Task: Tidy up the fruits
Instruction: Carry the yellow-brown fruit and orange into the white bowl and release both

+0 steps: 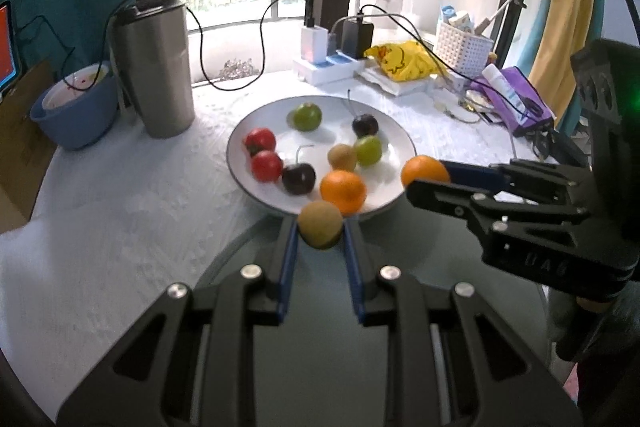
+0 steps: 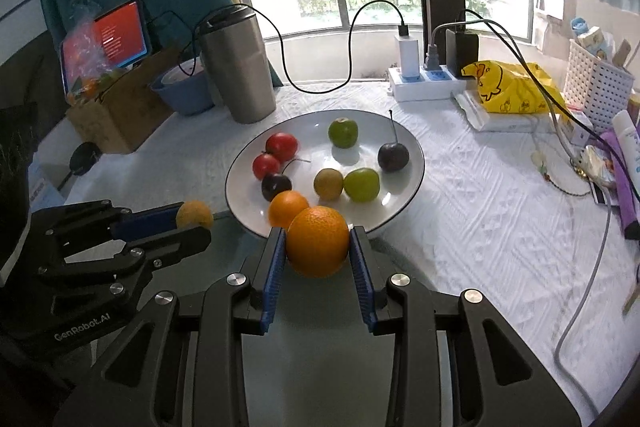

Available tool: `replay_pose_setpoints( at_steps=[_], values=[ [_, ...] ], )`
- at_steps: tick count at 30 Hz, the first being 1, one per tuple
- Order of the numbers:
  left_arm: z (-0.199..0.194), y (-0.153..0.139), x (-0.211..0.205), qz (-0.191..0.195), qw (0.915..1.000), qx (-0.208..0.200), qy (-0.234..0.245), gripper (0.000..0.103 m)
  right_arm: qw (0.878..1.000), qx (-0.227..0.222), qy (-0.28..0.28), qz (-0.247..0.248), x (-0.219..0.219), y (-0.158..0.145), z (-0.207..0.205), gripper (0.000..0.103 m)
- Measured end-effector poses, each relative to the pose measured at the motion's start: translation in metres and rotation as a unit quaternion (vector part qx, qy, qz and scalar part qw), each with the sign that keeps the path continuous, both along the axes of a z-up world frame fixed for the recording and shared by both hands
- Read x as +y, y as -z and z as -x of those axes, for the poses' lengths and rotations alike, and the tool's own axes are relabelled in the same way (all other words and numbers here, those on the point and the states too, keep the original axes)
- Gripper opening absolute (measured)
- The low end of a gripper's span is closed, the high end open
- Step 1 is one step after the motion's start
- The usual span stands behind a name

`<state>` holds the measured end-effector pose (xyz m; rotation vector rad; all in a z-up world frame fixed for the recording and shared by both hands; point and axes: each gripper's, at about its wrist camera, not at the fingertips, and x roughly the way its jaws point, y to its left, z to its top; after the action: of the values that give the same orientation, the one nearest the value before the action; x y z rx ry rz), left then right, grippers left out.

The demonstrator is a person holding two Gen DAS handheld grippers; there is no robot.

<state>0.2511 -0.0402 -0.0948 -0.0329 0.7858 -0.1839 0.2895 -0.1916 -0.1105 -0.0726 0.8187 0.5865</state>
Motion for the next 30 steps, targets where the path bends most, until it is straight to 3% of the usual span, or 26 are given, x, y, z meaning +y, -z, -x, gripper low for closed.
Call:
replay_pose_setpoints(
  at_steps=[30],
  values=[
    [-0.083,0.032,0.011,0.01,0.999,0.042,-0.013,0.025,0.999,0.029,-0.012,0.021,0.027,0.03,-0.074,0.035]
  ],
)
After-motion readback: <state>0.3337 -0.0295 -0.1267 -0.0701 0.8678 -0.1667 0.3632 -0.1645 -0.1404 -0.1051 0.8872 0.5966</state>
